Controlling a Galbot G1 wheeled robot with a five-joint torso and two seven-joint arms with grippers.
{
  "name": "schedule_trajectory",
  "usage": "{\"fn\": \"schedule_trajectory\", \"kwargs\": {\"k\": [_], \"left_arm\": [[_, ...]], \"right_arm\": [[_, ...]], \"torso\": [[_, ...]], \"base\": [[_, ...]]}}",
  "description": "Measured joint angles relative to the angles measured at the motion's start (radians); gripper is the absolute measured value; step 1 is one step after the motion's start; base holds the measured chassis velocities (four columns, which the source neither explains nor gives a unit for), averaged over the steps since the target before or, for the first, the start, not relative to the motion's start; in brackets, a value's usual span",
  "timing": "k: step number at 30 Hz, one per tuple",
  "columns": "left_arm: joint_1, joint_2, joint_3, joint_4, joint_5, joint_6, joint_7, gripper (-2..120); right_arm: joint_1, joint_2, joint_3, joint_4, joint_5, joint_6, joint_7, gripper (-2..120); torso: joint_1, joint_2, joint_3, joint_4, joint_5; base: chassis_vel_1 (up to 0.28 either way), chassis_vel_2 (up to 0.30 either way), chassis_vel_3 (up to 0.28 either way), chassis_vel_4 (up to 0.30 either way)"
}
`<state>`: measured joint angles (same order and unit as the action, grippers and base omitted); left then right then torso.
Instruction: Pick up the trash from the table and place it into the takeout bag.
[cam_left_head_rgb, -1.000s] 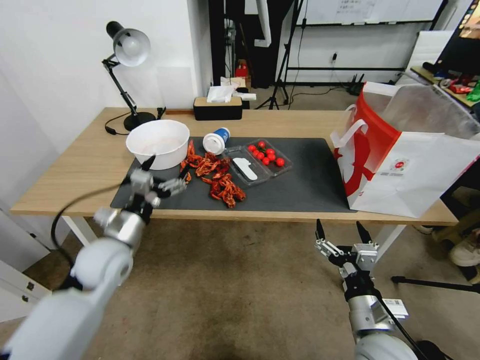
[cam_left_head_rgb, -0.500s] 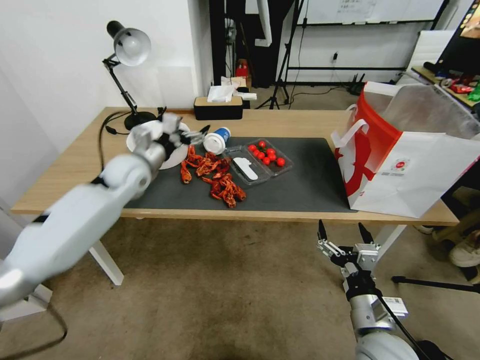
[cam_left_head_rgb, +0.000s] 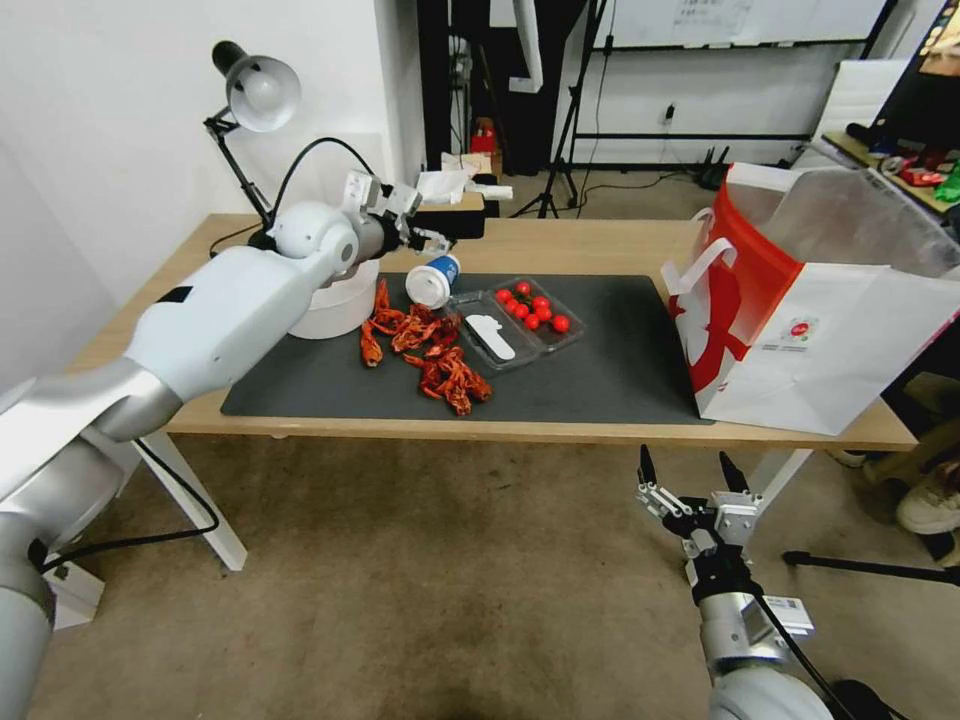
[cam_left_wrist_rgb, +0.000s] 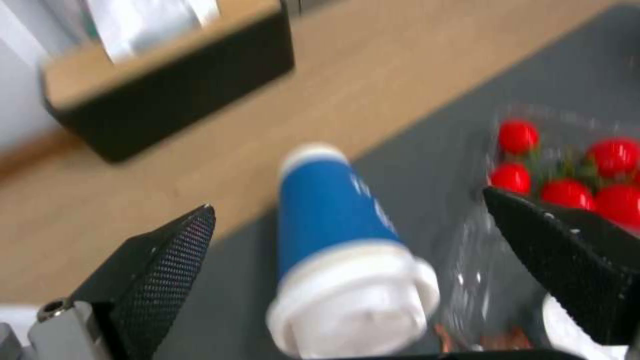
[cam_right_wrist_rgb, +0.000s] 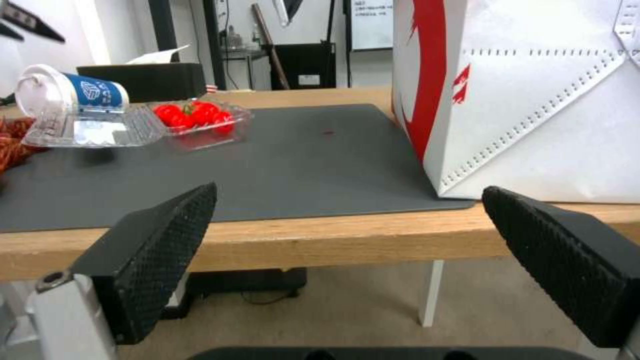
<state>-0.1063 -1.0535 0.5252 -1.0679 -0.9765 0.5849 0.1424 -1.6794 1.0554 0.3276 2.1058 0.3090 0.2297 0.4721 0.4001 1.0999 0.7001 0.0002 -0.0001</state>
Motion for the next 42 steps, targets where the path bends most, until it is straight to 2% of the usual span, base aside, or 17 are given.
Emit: {"fn": "schedule_trajectory", "kwargs": {"k": [1, 2, 5, 7, 9, 11, 14, 21, 31, 42], "left_arm": [[0.0, 0.0, 0.0, 0.0, 0.0, 0.0, 0.0, 100], [-0.003, -0.011, 0.002, 0.018, 0.001, 0.047, 0.01, 100], [-0.001, -0.025, 0.0, 0.031, -0.011, 0.083, 0.012, 100], [0.002, -0.031, -0.007, 0.032, -0.039, 0.101, -0.006, 100], [0.005, -0.042, -0.013, 0.042, -0.084, 0.128, -0.052, 100], [0.006, -0.044, -0.013, 0.044, -0.095, 0.134, -0.063, 100], [0.015, -0.052, -0.013, 0.044, -0.133, 0.15, -0.111, 100], [0.024, -0.069, -0.013, 0.063, -0.172, 0.155, -0.166, 100], [0.031, -0.09, -0.02, 0.118, -0.188, 0.151, -0.18, 100], [0.053, -0.098, -0.043, 0.121, -0.196, 0.148, -0.201, 100]], "right_arm": [[0.0, 0.0, 0.0, 0.0, 0.0, 0.0, 0.0, 100], [0.001, 0.0, 0.0, -0.001, 0.0, 0.001, 0.0, 100], [0.003, 0.0, -0.003, -0.002, 0.0, 0.001, 0.001, 100], [0.002, -0.001, -0.003, -0.002, 0.0, 0.001, 0.001, 100], [0.0, -0.002, -0.002, -0.003, 0.0, 0.002, 0.001, 100], [0.0, -0.003, -0.002, -0.003, 0.0, 0.002, 0.001, 100], [0.001, -0.004, -0.001, -0.004, 0.002, 0.005, 0.001, 100], [0.008, -0.007, -0.002, -0.01, 0.005, 0.005, 0.001, 100], [0.005, -0.003, -0.005, -0.013, 0.006, 0.007, 0.0, 100], [-0.001, -0.001, -0.001, -0.01, 0.005, 0.008, 0.001, 100]], "torso": [[0.0, 0.0, 0.0, 0.0, 0.0], [0.0, 0.0, 0.0, -0.0001, 0.0001], [0.0, 0.0, 0.0, -0.0001, 0.0001], [0.0, 0.0, 0.0, -0.0001, 0.0], [0.0, 0.0, 0.0, -0.0003, 0.0001], [0.0, 0.0, 0.0, -0.0002, 0.0], [0.0, 0.0, 0.0, -0.0002, 0.0001], [0.0, 0.0, 0.0, -0.0002, 0.0001], [0.0, 0.0, 0.0, -0.0002, 0.0], [0.0, 0.0, 0.0, -0.0002, 0.0]], "base": [[0.0, 0.0, 0.0, 0.0], [0.0, 0.0, 0.0, 0.0], [0.0, 0.0, 0.0, 0.0], [0.0, 0.0, 0.0, 0.0], [0.0, 0.0, 0.0, 0.0], [0.0, 0.0, 0.0, 0.0], [0.0, 0.0, 0.0, 0.0], [0.0, 0.0, 0.0, 0.0], [0.0, 0.0, 0.0, 0.0], [0.0, 0.0, 0.0, 0.0]]}}
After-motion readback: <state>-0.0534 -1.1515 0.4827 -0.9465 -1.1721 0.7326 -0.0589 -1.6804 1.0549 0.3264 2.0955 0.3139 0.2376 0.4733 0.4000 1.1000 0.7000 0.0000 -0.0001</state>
